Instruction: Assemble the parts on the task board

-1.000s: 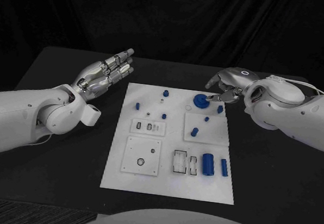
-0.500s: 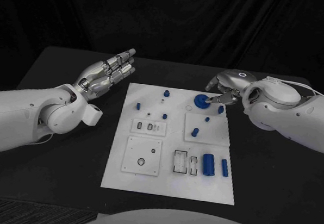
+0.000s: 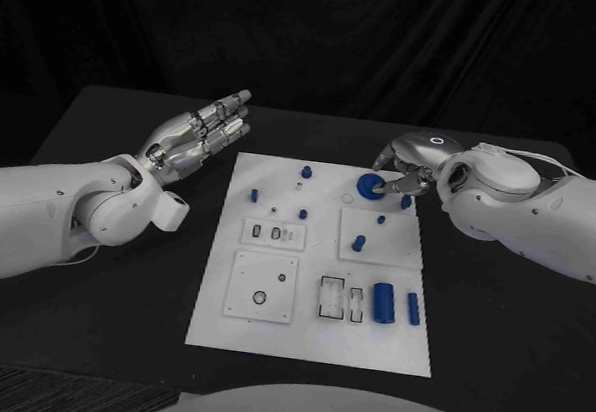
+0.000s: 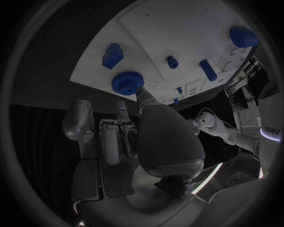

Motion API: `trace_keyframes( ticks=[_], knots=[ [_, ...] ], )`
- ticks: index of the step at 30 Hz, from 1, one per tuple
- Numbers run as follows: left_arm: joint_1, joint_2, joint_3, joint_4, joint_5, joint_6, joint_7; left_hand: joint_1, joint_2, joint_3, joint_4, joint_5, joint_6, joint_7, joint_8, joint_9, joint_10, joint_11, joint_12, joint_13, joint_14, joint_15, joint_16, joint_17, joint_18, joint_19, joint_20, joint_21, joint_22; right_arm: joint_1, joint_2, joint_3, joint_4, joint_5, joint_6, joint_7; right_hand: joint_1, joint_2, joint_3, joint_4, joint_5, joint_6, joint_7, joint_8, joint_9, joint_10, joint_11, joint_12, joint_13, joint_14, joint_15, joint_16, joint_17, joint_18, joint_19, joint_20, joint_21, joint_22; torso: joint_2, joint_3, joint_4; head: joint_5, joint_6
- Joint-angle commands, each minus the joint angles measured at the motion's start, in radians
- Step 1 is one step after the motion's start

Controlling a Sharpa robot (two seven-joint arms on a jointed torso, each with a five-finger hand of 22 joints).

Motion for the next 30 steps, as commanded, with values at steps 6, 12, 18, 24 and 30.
trace_keyframes(
  ticks=[6, 12, 18, 24, 30],
  knots=[
    [0.000, 0.002, 0.001, -0.002, 0.000, 0.017, 0.034, 0.009, 0.000, 0.004, -0.006, 0.005, 0.005, -0.001, 0.004, 0.001, -0.002, 0.008, -0.007, -0.002, 0.000, 0.006, -0.004, -0.001, 0.019, 0.001, 0.003, -0.003, -0.001, -0.008, 0.014, 0.001, -0.012, -0.009, 0.015, -0.012, -0.004, -0.006, 0.001, 0.007, -0.007, 0.002, 0.007, 0.005, 0.003, 0.107, 0.004, 0.002, 0.263, 0.105, -0.001, 0.003, 0.263, -0.017, -0.005, 0.005, -0.006, 0.152, 0.000, 0.0000, -0.0002, 0.005, 0.000],
    [0.000, 0.005, 0.001, -0.004, 0.000, 0.022, 0.031, 0.010, 0.001, 0.005, -0.006, 0.005, 0.004, -0.001, 0.004, 0.001, -0.002, 0.008, -0.007, -0.002, 0.000, 0.007, -0.004, -0.001, 0.019, 0.001, 0.003, -0.003, -0.001, -0.013, 0.021, 0.001, -0.018, -0.009, 0.031, -0.016, 0.000, -0.005, 0.004, 0.005, -0.009, 0.003, 0.010, 0.005, 0.006, 0.107, 0.006, 0.002, 0.263, 0.105, 0.000, 0.003, 0.263, -0.018, -0.004, 0.006, -0.003, 0.153, 0.000, 0.0001, -0.0008, 0.006, 0.000],
    [0.000, 0.007, 0.001, -0.007, 0.000, 0.026, 0.029, 0.011, 0.003, 0.007, -0.007, 0.006, 0.005, 0.001, 0.004, 0.001, -0.002, 0.010, -0.007, -0.002, 0.000, 0.009, -0.004, -0.001, 0.018, 0.001, 0.005, -0.003, -0.001, -0.018, 0.025, 0.001, -0.027, -0.009, 0.041, -0.017, 0.019, 0.002, 0.016, -0.010, 0.037, 0.017, 0.019, 0.010, 0.027, 0.107, 0.014, 0.002, 0.263, 0.105, 0.007, 0.003, 0.263, -0.017, -0.007, 0.011, 0.003, 0.152, 0.000, 0.0011, -0.0004, 0.007, 0.000],
    [0.000, 0.009, 0.001, -0.009, 0.000, 0.031, 0.027, 0.017, 0.005, 0.012, -0.011, 0.011, 0.004, 0.004, 0.003, 0.001, -0.002, 0.012, -0.007, -0.002, 0.000, 0.012, -0.004, -0.001, 0.018, 0.001, 0.008, -0.003, -0.001, -0.022, 0.030, 0.001, -0.036, -0.009, 0.054, -0.014, 0.045, 0.009, 0.035, -0.046, 0.163, 0.038, 0.028, 0.012, 0.055, 0.107, 0.021, 0.002, 0.263, 0.105, 0.013, 0.003, 0.263, -0.015, -0.015, 0.018, 0.004, 0.150, 0.000, 0.0014, -0.0002, 0.009, 0.000],
    [0.000, 0.010, 0.001, -0.010, 0.000, 0.035, 0.024, 0.019, 0.005, 0.013, -0.013, 0.015, 0.003, 0.004, 0.003, 0.001, -0.002, 0.012, -0.007, -0.002, 0.000, 0.013, -0.004, -0.001, 0.018, 0.001, 0.008, -0.003, -0.001, -0.025, 0.030, 0.001, -0.038, -0.009, 0.073, -0.010, 0.070, 0.007, 0.061, -0.080, 0.247, 0.048, 0.033, 0.009, 0.072, 0.107, 0.025, 0.002, 0.263, 0.105, 0.016, 0.003, 0.263, -0.014, -0.020, 0.021, 0.005, 0.149, 0.000, 0.0007, -0.0006, 0.012, 0.000]
  ],
)
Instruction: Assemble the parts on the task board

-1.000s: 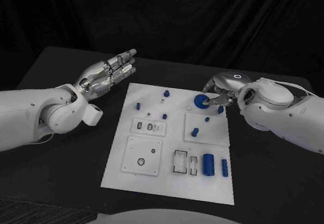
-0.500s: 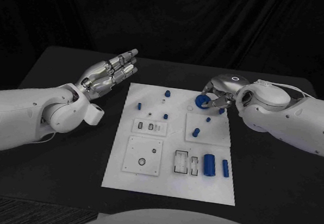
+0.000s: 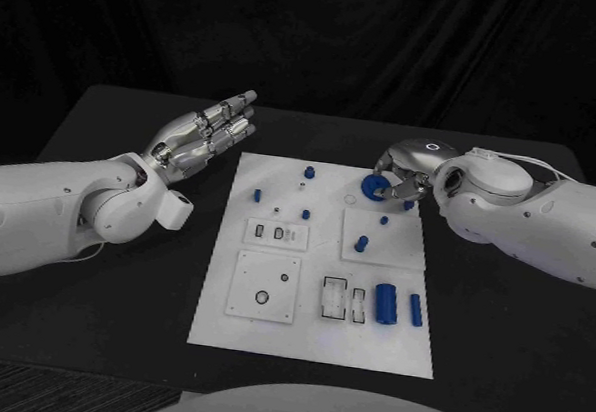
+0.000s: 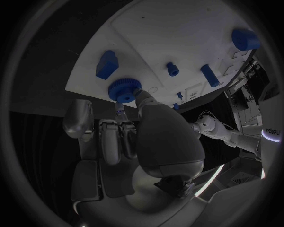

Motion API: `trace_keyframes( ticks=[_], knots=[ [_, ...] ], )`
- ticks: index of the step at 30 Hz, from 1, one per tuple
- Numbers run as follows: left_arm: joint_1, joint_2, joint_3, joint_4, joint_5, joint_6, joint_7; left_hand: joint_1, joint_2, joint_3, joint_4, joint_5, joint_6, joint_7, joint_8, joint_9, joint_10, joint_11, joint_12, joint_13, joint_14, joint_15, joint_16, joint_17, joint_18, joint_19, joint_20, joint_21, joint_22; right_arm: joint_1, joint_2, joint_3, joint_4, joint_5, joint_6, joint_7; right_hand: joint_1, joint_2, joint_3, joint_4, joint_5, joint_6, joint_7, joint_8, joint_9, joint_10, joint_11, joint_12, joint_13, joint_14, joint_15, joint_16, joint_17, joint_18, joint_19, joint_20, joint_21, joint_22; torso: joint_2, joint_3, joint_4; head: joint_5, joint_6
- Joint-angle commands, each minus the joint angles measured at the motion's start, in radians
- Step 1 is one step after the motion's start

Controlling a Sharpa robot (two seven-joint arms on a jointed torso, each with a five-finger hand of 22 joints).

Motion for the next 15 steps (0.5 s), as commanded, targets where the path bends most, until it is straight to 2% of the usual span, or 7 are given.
trace_keyframes(
  ticks=[1, 2, 5, 10, 15],
  knots=[
    [0.000, 0.002, 0.001, 0.000, 0.000, 0.018, 0.024, 0.014, 0.000, 0.005, -0.005, 0.006, 0.003, 0.004, 0.003, 0.001, 0.002, 0.008, -0.007, -0.001, 0.000, 0.006, -0.004, -0.001, 0.018, 0.001, 0.009, -0.003, -0.001, -0.008, -0.002, -0.003, -0.003, -0.007, 0.039, -0.009, 0.017, 0.003, 0.010, -0.013, 0.029, 0.014, 0.000, 0.004, 0.014, 0.106, 0.005, 0.003, 0.263, 0.104, 0.008, 0.003, 0.263, -0.015, -0.002, 0.003, 0.008, 0.148, 0.000, -0.0007, -0.0002, 0.002, 0.000],
    [0.000, 0.003, 0.001, 0.000, 0.000, 0.019, 0.023, 0.014, 0.000, 0.005, -0.005, 0.006, 0.003, 0.004, 0.003, 0.001, 0.002, 0.008, -0.007, -0.001, 0.000, 0.006, -0.004, -0.001, 0.018, 0.001, 0.009, -0.003, -0.001, -0.008, -0.003, -0.003, -0.003, -0.007, 0.038, -0.006, 0.020, 0.002, 0.019, -0.021, 0.056, 0.023, 0.000, 0.008, 0.023, 0.106, 0.005, 0.003, 0.263, 0.104, 0.008, 0.003, 0.263, -0.014, -0.003, 0.003, 0.009, 0.148, 0.000, -0.0007, -0.0003, 0.002, 0.000],
    [0.000, 0.003, 0.001, -0.001, 0.000, 0.020, 0.023, 0.016, 0.000, 0.006, -0.006, 0.009, 0.002, 0.004, 0.002, 0.001, 0.002, 0.008, -0.007, -0.001, 0.000, 0.006, -0.004, -0.001, 0.018, 0.001, 0.009, -0.003, -0.001, -0.009, -0.003, -0.003, -0.004, -0.007, 0.032, 0.008, 0.027, 0.003, 0.035, -0.036, 0.093, 0.057, -0.003, 0.027, 0.050, 0.106, 0.004, 0.003, 0.263, 0.104, 0.006, 0.003, 0.263, -0.015, -0.003, 0.003, 0.014, 0.149, -0.001, -0.0009, -0.0008, 0.003, 0.000],
    [0.000, 0.004, 0.001, -0.001, 0.000, 0.022, 0.023, 0.016, 0.000, 0.006, -0.007, 0.010, 0.001, 0.004, 0.002, 0.001, 0.002, 0.009, -0.007, -0.001, 0.000, 0.006, -0.004, -0.001, 0.017, 0.001, 0.009, -0.003, -0.001, -0.009, -0.003, -0.003, -0.004, -0.007, 0.022, 0.025, 0.031, 0.005, 0.045, -0.051, 0.106, 0.080, -0.007, 0.056, 0.080, 0.106, 0.002, 0.003, 0.263, 0.104, 0.005, 0.003, 0.263, -0.016, -0.001, 0.001, 0.023, 0.151, -0.001, -0.0012, 0.0003, 0.005, 0.000],
    [0.000, 0.003, 0.001, 0.000, 0.000, 0.022, 0.023, 0.017, 0.000, 0.007, -0.008, 0.011, 0.001, 0.004, 0.002, 0.001, 0.002, 0.009, -0.007, -0.001, 0.000, 0.007, -0.004, -0.001, 0.017, 0.001, 0.010, -0.003, -0.001, -0.009, -0.004, -0.003, -0.001, -0.007, 0.009, 0.036, 0.029, 0.005, 0.046, -0.053, 0.108, 0.083, -0.007, 0.062, 0.088, 0.106, 0.004, 0.003, 0.263, 0.104, 0.005, 0.003, 0.263, -0.017, 0.001, 0.001, 0.029, 0.152, -0.001, -0.0015, 0.0021, 0.006, 0.000]
  ],
)
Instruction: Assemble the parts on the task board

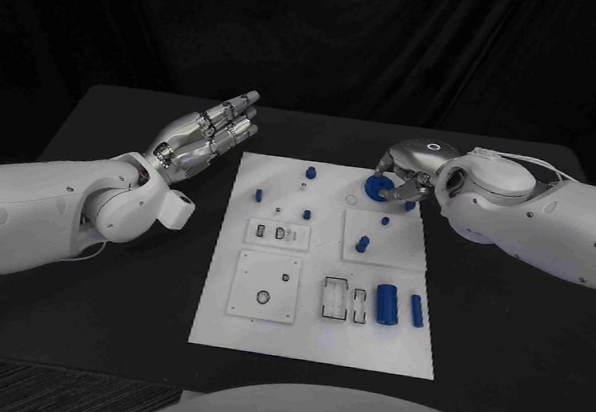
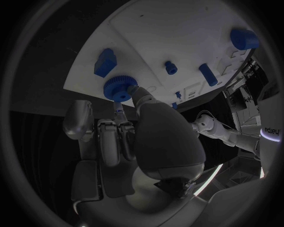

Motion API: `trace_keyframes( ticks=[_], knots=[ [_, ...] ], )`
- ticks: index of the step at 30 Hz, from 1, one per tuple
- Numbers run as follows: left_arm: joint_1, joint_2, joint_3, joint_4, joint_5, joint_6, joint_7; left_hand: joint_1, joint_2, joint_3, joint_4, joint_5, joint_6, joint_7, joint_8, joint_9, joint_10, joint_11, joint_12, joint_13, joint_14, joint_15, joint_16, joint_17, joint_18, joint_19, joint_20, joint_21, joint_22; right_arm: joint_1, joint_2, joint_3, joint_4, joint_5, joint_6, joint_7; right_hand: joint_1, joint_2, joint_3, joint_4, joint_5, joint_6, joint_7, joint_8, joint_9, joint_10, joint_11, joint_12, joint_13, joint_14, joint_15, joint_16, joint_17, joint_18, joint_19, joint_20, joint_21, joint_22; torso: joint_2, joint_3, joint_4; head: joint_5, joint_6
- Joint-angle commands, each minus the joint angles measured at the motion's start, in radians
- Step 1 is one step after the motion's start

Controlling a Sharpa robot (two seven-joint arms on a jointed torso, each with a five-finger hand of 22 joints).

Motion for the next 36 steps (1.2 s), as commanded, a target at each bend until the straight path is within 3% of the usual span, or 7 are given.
trace_keyframes(
  ticks=[1, 7, 10, 15, 19, 22, 36],
  knots=[
    [0.000, 0.000, 0.001, 0.003, 0.000, 0.013, 0.023, 0.009, 0.000, 0.002, -0.002, 0.003, 0.001, 0.004, 0.002, 0.001, -0.001, 0.005, -0.007, -0.001, 0.000, 0.007, -0.004, -0.001, 0.017, 0.001, 0.010, -0.003, -0.001, -0.009, -0.003, -0.005, 0.001, -0.008, 0.007, 0.015, 0.006, -0.001, 0.001, -0.006, 0.005, 0.042, -0.036, 0.050, 0.077, 0.104, 0.003, 0.003, 0.263, 0.103, 0.005, 0.003, 0.263, -0.017, 0.002, 0.002, 0.007, 0.153, -0.001, -0.0004, 0.0023, 0.002, 0.000],
    [0.000, -0.004, 0.001, 0.006, 0.000, 0.009, 0.022, 0.010, 0.000, 0.003, -0.003, 0.005, 0.002, 0.004, 0.002, 0.001, -0.001, 0.006, -0.007, -0.001, 0.000, 0.007, -0.004, -0.001, 0.017, 0.001, 0.010, -0.003, -0.001, -0.004, -0.012, -0.004, 0.029, -0.008, -0.015, 0.021, -0.006, -0.002, 0.000, -0.004, -0.002, 0.048, -0.037, 0.063, 0.094, 0.104, 0.007, 0.003, 0.263, 0.103, 0.008, 0.003, 0.263, -0.018, 0.004, 0.004, 0.013, 0.153, -0.001, -0.0016, 0.0024, 0.007, 0.000],
    [0.000, -0.005, 0.001, 0.007, 0.000, 0.008, 0.021, 0.011, 0.000, 0.003, -0.004, 0.005, 0.002, 0.004, 0.002, 0.001, -0.001, 0.006, -0.007, -0.001, 0.000, 0.007, -0.004, -0.001, 0.017, 0.001, 0.010, -0.003, -0.001, 0.009, -0.011, -0.003, 0.049, -0.008, -0.034, 0.027, -0.008, -0.001, 0.000, -0.004, -0.005, 0.053, -0.039, 0.069, 0.100, 0.104, 0.007, 0.003, 0.263, 0.103, 0.008, 0.003, 0.263, -0.019, 0.006, 0.004, 0.018, 0.154, 0.000, -0.0010, 0.0015, 0.012, 0.000],
    [0.000, -0.004, 0.001, 0.006, 0.000, 0.007, 0.021, 0.011, 0.000, 0.003, -0.004, 0.006, 0.002, 0.004, 0.002, 0.001, -0.001, 0.007, -0.007, -0.001, 0.000, 0.007, -0.004, -0.001, 0.017, 0.001, 0.010, -0.003, -0.001, 0.030, 0.005, -0.001, 0.080, -0.008, -0.042, 0.034, -0.012, -0.002, 0.000, -0.003, -0.007, 0.055, -0.039, 0.073, 0.105, 0.104, 0.007, 0.003, 0.263, 0.103, 0.008, 0.003, 0.263, -0.021, 0.010, 0.005, 0.028, 0.157, 0.000, -0.0032, 0.0006, 0.012, 0.000],
    [0.000, 0.000, 0.001, 0.003, 0.000, 0.007, 0.020, 0.014, -0.002, 0.006, -0.008, 0.010, 0.002, 0.005, 0.002, 0.001, -0.001, 0.007, -0.007, -0.001, 0.000, 0.009, -0.004, -0.001, 0.017, 0.001, 0.011, -0.003, -0.001, 0.036, 0.029, 0.000, 0.088, 0.006, -0.033, 0.042, -0.014, -0.002, 0.000, -0.002, -0.011, 0.053, -0.039, 0.073, 0.107, 0.104, 0.007, 0.003, 0.263, 0.103, 0.008, 0.003, 0.263, -0.021, 0.011, 0.005, 0.030, 0.157, 0.001, -0.0009, 0.0009, 0.012, 0.000],
    [0.000, 0.003, 0.001, 0.003, 0.000, 0.008, 0.020, 0.016, -0.002, 0.007, -0.011, 0.013, 0.002, 0.005, 0.002, 0.001, -0.001, 0.007, -0.007, -0.001, 0.000, 0.010, -0.004, -0.001, 0.017, 0.001, 0.012, -0.003, -0.001, 0.039, 0.055, 0.000, 0.084, 0.016, -0.028, 0.050, -0.015, -0.002, 0.000, -0.001, -0.014, 0.049, -0.038, 0.071, 0.108, 0.104, 0.008, 0.003, 0.263, 0.103, 0.009, 0.003, 0.263, -0.021, 0.012, 0.005, 0.033, 0.158, 0.002, 0.0008, 0.0021, 0.011, 0.000],
    [0.000, 0.012, 0.001, 0.001, 0.000, 0.008, 0.017, 0.021, -0.003, 0.011, -0.018, 0.020, 0.003, 0.005, 0.002, 0.001, -0.001, 0.007, -0.007, -0.001, 0.000, 0.013, -0.004, -0.001, 0.016, 0.001, 0.014, -0.003, -0.001, 0.031, 0.163, 0.000, 0.024, 0.025, -0.032, 0.080, -0.016, -0.002, 0.004, -0.001, -0.029, 0.035, -0.034, 0.064, 0.108, 0.104, 0.012, 0.003, 0.263, 0.103, 0.012, 0.003, 0.263, -0.023, 0.016, 0.007, 0.041, 0.160, 0.002, 0.0009, 0.0010, 0.011, 0.000]
  ],
)
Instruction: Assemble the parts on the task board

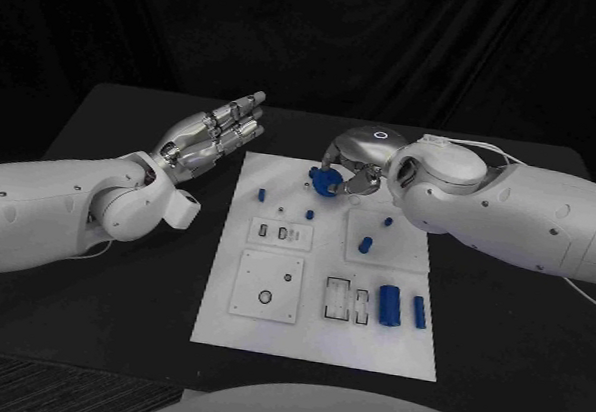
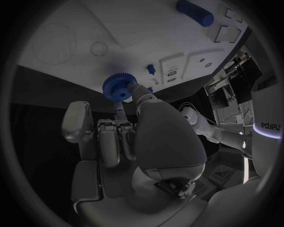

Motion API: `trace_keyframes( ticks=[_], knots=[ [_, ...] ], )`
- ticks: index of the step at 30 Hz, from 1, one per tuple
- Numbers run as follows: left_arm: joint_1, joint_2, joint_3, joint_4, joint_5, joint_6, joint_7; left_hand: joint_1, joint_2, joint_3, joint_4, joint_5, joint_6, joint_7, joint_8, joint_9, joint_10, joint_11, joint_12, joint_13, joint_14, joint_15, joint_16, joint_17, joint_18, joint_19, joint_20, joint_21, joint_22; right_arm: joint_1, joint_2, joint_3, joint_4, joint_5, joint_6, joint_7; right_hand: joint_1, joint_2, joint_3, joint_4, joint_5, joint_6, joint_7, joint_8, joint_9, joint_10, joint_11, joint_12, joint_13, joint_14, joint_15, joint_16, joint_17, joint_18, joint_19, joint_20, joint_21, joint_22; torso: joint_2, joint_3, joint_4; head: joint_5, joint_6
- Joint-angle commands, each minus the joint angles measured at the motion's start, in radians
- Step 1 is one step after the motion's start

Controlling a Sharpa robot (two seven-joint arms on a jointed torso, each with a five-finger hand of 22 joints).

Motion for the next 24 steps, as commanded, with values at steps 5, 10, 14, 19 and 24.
trace_keyframes(
  ticks=[5, 10, 14, 19, 24],
  knots=[
    [0.000, 0.009, 0.001, -0.002, 0.000, 0.009, 0.017, 0.011, -0.002, -0.002, -0.005, 0.005, 0.003, 0.005, 0.002, 0.001, -0.002, 0.007, -0.007, -0.001, 0.000, 0.006, -0.004, -0.002, 0.016, 0.001, 0.006, -0.003, -0.002, -0.013, 0.047, 0.001, -0.044, 0.004, -0.014, 0.030, -0.003, 0.003, 0.005, -0.001, -0.007, 0.027, -0.035, 0.010, 0.108, 0.104, 0.005, 0.003, 0.263, 0.107, 0.009, 0.003, 0.263, -0.007, 0.009, 0.000, 0.008, 0.160, 0.000, 0.0007, 0.0012, 0.001, 0.000],
    [0.000, 0.013, 0.001, -0.005, 0.000, 0.010, 0.016, 0.012, -0.003, -0.001, -0.007, 0.007, 0.003, 0.005, 0.002, 0.001, -0.002, 0.006, -0.007, -0.001, 0.000, 0.006, -0.004, -0.002, 0.015, 0.001, 0.007, -0.003, -0.002, -0.018, 0.074, 0.001, -0.076, 0.005, -0.011, 0.036, -0.003, 0.002, 0.007, -0.002, -0.012, 0.022, -0.032, 0.006, 0.108, 0.104, 0.007, 0.003, 0.263, 0.107, 0.010, 0.003, 0.263, -0.007, 0.009, 0.001, 0.008, 0.160, 0.000, 0.0003, 0.0014, 0.001, 0.000],
    [0.000, 0.015, 0.001, -0.008, 0.000, 0.011, 0.016, 0.012, -0.003, -0.001, -0.007, 0.007, 0.003, 0.005, 0.002, 0.001, -0.002, 0.006, -0.007, -0.001, 0.000, 0.006, -0.004, -0.002, 0.015, 0.001, 0.007, -0.003, -0.002, -0.021, 0.090, 0.001, -0.096, 0.005, -0.009, 0.037, -0.003, 0.002, 0.008, -0.001, -0.015, 0.019, -0.031, 0.004, 0.107, 0.104, 0.008, 0.003, 0.263, 0.107, 0.011, 0.003, 0.263, -0.007, 0.009, 0.002, 0.007, 0.160, -0.001, -0.0004, -0.0006, 0.008, 0.000],
    [0.000, 0.019, 0.001, -0.011, 0.000, 0.013, 0.015, 0.012, -0.003, -0.001, -0.007, 0.007, 0.003, 0.005, 0.002, 0.001, -0.002, 0.006, -0.007, -0.001, 0.000, 0.006, -0.004, -0.002, 0.015, 0.001, 0.007, -0.003, -0.002, -0.023, 0.100, 0.001, -0.108, 0.005, -0.002, 0.036, -0.007, 0.001, 0.012, 0.001, -0.029, -0.007, -0.023, -0.015, 0.100, 0.104, 0.013, 0.003, 0.263, 0.107, 0.016, 0.003, 0.263, -0.006, 0.005, 0.006, 0.003, 0.158, 0.000, -0.0006, -0.0001, 0.009, 0.000],
    [0.000, 0.021, 0.001, -0.014, 0.000, 0.014, 0.016, 0.013, -0.002, 0.001, -0.009, 0.009, 0.002, 0.005, 0.001, 0.001, -0.002, 0.006, -0.007, -0.001, 0.000, 0.007, -0.004, -0.002, 0.015, 0.001, 0.007, -0.003, -0.002, -0.024, 0.109, 0.001, -0.117, 0.005, 0.005, 0.036, -0.010, -0.003, 0.022, 0.003, -0.053, -0.051, -0.012, -0.054, 0.079, 0.104, 0.018, 0.003, 0.263, 0.107, 0.020, 0.003, 0.263, -0.001, -0.010, 0.012, -0.021, 0.152, -0.001, -0.0016, -0.0020, 0.010, 0.000]
  ],
)
